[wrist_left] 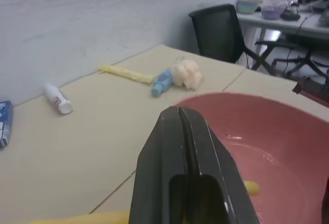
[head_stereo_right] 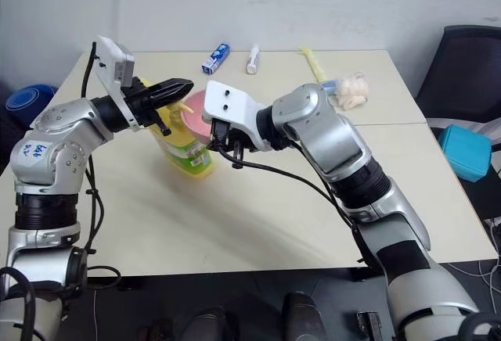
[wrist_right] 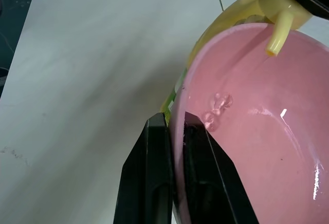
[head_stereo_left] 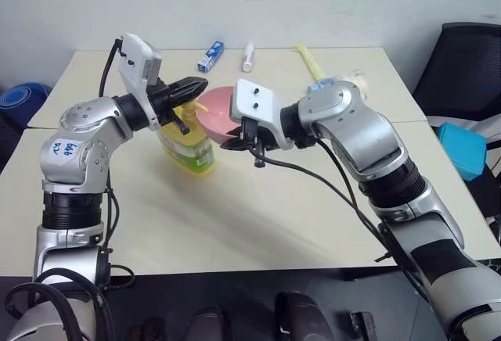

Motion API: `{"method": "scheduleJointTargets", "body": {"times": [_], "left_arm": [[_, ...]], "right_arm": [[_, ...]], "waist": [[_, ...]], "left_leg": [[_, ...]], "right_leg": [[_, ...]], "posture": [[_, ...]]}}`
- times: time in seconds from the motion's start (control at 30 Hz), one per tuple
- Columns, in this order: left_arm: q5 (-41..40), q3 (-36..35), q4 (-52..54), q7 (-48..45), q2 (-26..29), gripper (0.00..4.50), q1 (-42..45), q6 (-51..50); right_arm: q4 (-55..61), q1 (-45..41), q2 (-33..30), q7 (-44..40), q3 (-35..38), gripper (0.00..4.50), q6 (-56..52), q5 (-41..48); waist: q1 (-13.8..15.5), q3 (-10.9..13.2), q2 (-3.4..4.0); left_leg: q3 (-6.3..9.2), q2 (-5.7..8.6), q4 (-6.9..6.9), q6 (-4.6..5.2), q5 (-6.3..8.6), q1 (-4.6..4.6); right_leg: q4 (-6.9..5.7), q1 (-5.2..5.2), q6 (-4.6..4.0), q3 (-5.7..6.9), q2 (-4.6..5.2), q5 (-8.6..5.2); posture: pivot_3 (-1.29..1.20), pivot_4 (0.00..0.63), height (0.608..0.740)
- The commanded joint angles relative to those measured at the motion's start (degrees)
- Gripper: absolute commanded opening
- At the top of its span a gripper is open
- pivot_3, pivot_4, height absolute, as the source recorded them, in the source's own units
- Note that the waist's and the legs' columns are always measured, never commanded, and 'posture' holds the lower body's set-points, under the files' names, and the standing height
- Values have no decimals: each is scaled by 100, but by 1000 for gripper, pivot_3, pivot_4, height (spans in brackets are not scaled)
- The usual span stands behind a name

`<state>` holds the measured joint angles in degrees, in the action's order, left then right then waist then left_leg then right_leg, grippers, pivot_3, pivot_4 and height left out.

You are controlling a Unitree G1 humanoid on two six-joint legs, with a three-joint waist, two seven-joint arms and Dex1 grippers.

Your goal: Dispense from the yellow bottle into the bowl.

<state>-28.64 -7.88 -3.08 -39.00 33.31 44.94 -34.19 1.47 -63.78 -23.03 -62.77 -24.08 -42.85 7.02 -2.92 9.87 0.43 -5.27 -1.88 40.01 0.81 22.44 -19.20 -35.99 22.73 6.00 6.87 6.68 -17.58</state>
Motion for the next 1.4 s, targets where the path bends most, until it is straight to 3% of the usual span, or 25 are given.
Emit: {"method": "scheduleJointTargets", "body": {"times": [0.03, 0.23, 0.3, 0.43, 0.57, 0.7, 0.8, 0.97, 1.2, 1.4], "left_arm": [[-214, -108, -135, -117, -173, 17, 77, -55], [-995, -918, 225, -568, 0, 17, 437, 96], [-1244, -1136, 491, -1115, 263, 17, 159, 215], [-2055, -1652, 1025, -1947, 616, 17, -609, 66], [-1263, -1699, 1026, -2287, 1193, 17, -2195, 480], [-672, -1562, 1309, -2084, 962, 17, -3259, 1305], [-384, -1437, 1485, -2022, 776, 636, -3800, 1720], [-251, -1431, 1497, -1822, 429, 2178, -4465, 2084], [54, -1498, 1289, -1553, 196, 4371, -4828, 2705], [396, -1550, 1138, -1409, 171, 4500, -5169, 3320]], "right_arm": [[109, 105, -80, -13, 99, 0, 106, 70], [116, 908, -614, 112, 402, 0, 495, 11], [20, 1297, -913, 213, 572, 0, 821, -72], [-214, 2003, -1378, 124, 844, 0, 1612, -53], [-1007, 2801, -1627, 379, 1225, 0, 3120, -223], [-1868, 3392, -1797, 141, 1352, 0, 4605, -286], [-2336, 3613, -1605, 133, 1618, 0, 5160, -14], [-3064, 3646, -1302, 34, 1864, 0, 5729, 220], [-3477, 3541, -1082, -329, 2398, 2347, 6313, 778], [-2274, 3941, -1249, -794, 2995, 4367, 5805, 1783]], "waist": [[3, 3, -5], [63, 16, -28], [53, 17, -29], [20, 21, -35], [-16, 27, -40], [40, 35, -43], [124, 37, -47], [132, 37, -47], [142, 37, -46], [143, 37, -45]], "left_leg": [[2, -1, 0, 0, 0, -5], [8, 8, 11, 1, 0, -78], [8, 18, 17, 3, -2, -120], [12, 21, -3, 3, -1, -118], [0, 19, 3, 3, -1, -111], [-4, 5, 9, 1, -3, -97], [-5, 4, 12, 3, -3, -98], [-2, 2, 12, 3, -3, -96], [0, 3, 13, 6, -4, -96], [6, 3, 11, 9, -4, -95]], "right_leg": [[1, 2, 0, 0, 0, 0], [2, 68, 2, 13, 2, 2], [0, 110, 5, 24, 1, 3], [5, 110, 5, 45, 0, 3], [15, 101, 5, 42, -2, 3], [5, 89, 3, 33, 1, 2], [8, 89, 3, 28, 9, 3], [6, 88, 3, 30, 10, 3], [5, 84, 2, 34, 16, 4], [5, 81, 2, 44, 23, 3]], "posture": [[0, 150, 740], [0, 150, 740], [0, 150, 740], [0, 150, 740], [0, 150, 740], [0, 150, 740], [0, 150, 740], [0, 150, 740], [0, 150, 740], [0, 150, 740]]}}
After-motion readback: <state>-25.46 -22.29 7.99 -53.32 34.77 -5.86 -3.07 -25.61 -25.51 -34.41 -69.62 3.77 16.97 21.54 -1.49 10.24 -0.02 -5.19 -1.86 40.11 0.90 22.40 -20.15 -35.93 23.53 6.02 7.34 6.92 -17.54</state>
